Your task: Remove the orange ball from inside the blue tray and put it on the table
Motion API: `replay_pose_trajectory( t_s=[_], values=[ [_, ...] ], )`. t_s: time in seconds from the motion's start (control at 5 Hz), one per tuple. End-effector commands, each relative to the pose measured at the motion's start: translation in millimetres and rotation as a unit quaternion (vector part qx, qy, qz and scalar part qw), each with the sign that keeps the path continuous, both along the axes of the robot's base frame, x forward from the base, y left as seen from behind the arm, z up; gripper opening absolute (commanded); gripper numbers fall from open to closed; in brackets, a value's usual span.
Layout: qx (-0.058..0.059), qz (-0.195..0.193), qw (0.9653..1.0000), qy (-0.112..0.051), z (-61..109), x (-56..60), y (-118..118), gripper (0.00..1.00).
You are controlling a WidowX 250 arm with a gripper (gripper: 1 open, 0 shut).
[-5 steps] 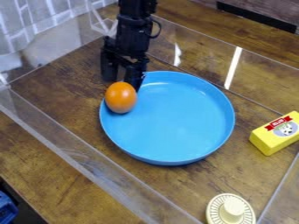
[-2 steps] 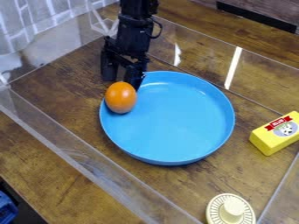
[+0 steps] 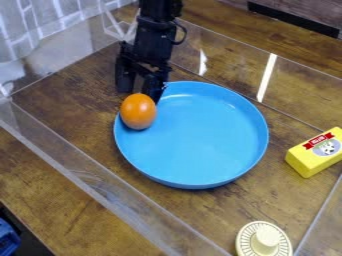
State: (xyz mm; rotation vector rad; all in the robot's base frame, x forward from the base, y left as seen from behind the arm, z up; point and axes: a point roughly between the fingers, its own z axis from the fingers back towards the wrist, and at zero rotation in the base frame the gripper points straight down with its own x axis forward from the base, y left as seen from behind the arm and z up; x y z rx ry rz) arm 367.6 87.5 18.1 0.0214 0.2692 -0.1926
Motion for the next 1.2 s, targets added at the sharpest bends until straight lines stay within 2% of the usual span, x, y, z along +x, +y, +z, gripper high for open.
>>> replay_pose_trajectory(
  t_s=[0.0, 0.2, 1.0],
  values=[
    [0.002, 0.029, 0.9996, 0.008, -1.6, -7.0, 22.3, 1.00],
    [0.004, 0.031, 0.9994, 0.012, -1.1, -7.4, 24.6, 0.00],
    [0.013, 0.036, 0.9988, 0.031, 7.6, -17.2, 33.7, 0.00]
  ],
)
